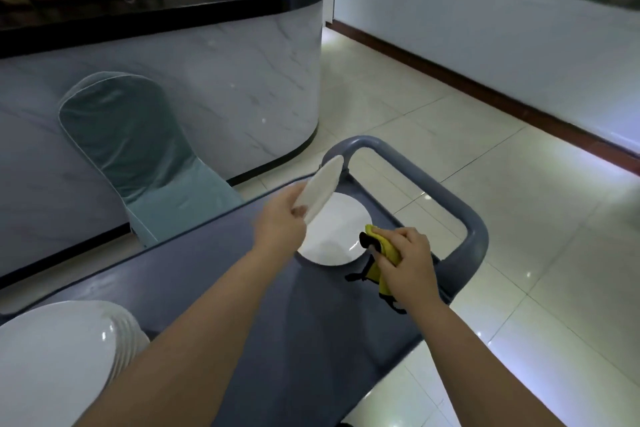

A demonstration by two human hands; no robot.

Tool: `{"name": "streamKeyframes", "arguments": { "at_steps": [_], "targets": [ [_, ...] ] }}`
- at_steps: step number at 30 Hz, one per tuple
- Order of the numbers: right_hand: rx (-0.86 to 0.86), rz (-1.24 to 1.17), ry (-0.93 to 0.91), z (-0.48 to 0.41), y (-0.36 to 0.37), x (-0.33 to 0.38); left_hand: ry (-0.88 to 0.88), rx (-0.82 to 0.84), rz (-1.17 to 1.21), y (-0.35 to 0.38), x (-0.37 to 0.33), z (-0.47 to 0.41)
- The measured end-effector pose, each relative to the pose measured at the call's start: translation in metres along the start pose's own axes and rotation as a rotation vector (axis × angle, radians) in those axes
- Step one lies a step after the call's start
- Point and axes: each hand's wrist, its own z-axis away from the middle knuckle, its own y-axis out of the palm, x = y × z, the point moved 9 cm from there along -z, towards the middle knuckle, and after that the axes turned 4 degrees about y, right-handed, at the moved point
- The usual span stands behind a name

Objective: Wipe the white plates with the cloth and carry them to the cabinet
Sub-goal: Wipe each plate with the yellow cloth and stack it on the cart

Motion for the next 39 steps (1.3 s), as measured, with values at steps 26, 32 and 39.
{"name": "streamKeyframes", "arguments": {
  "at_steps": [26,32,39],
  "targets": [
    [0.26,-0.047,0.064,-0.04,0.017,-0.072,0.405,0.318,-0.794,0.158,0.062,0.033],
    [0.313,-0.057,0.022,-0.042,0.035,-0.054,0.201,0.36,-0.767,0.15,0.081,0.036],
    [0.405,-0.117,-0.295,-0.039,0.08,0.064,0.003,-0.195,-0.645,-0.011,0.061,0.054]
  ]
}}
